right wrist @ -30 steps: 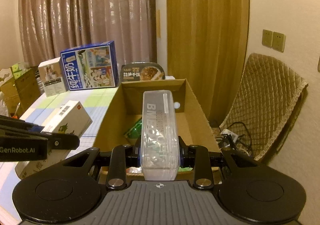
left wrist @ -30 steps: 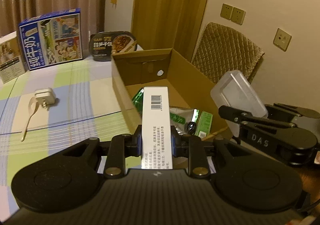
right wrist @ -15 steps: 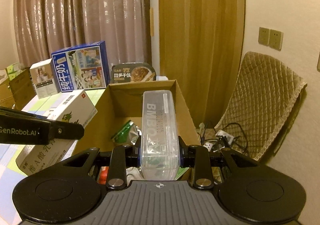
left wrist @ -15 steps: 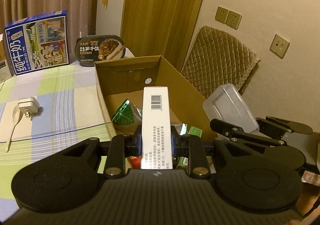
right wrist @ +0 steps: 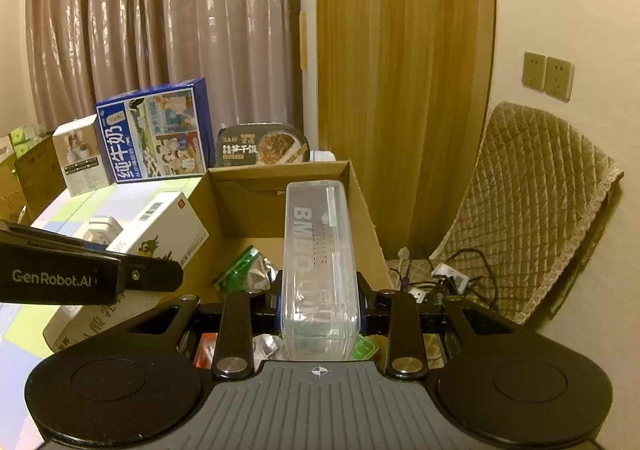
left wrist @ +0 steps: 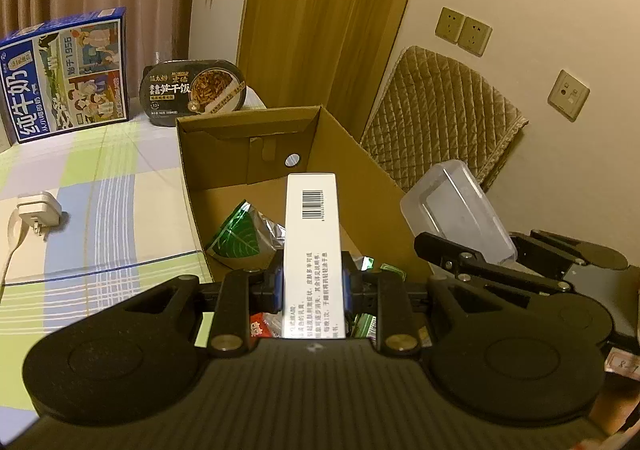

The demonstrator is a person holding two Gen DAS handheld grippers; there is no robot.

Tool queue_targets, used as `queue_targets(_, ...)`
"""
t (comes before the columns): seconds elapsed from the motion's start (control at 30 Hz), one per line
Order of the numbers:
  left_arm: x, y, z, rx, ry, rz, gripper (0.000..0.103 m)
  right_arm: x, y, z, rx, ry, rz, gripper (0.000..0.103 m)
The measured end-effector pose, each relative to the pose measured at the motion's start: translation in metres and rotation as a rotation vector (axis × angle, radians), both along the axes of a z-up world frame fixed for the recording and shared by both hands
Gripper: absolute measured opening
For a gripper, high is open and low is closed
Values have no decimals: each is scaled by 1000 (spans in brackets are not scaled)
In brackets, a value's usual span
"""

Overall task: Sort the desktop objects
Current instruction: 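Lower the white box and clear case into the cardboard box with both grippers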

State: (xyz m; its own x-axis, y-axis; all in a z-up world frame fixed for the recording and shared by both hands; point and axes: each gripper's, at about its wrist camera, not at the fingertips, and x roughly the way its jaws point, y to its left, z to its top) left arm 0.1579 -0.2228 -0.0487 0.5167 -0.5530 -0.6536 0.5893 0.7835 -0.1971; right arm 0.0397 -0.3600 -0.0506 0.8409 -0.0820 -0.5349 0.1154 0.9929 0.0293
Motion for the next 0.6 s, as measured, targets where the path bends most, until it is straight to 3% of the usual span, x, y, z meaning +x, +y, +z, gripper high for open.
queue_targets(0.6,21,-9,-10,-3,15,-2,22,20,-7,-1,-10,2,4,28)
